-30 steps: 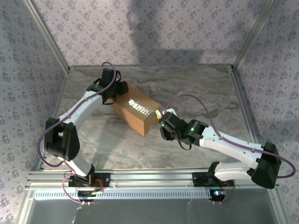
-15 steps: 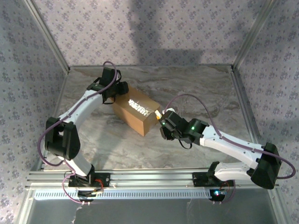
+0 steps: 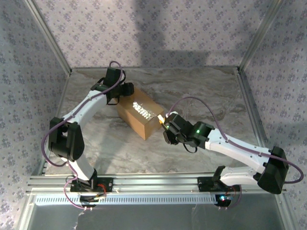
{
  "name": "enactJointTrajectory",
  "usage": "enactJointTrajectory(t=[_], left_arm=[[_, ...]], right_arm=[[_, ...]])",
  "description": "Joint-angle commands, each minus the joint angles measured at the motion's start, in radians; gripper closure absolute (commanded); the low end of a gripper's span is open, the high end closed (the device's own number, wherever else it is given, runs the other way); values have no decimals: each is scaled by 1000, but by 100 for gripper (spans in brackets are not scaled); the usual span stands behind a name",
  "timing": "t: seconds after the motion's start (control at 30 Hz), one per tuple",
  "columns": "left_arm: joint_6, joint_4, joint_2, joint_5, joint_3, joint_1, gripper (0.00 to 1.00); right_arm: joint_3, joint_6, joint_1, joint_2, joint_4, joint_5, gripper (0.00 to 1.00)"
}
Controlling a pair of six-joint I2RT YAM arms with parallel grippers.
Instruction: Unpack the express box
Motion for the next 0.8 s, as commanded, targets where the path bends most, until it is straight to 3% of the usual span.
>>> enactJointTrajectory(t=[0.0, 0.77], left_arm=[[47, -46, 44, 94, -17, -14, 47], [45, -23, 40, 114, -57, -20, 48]], right_arm=[[56, -25, 6, 17, 13, -20, 100], [111, -2, -12, 50, -31, 2, 100]])
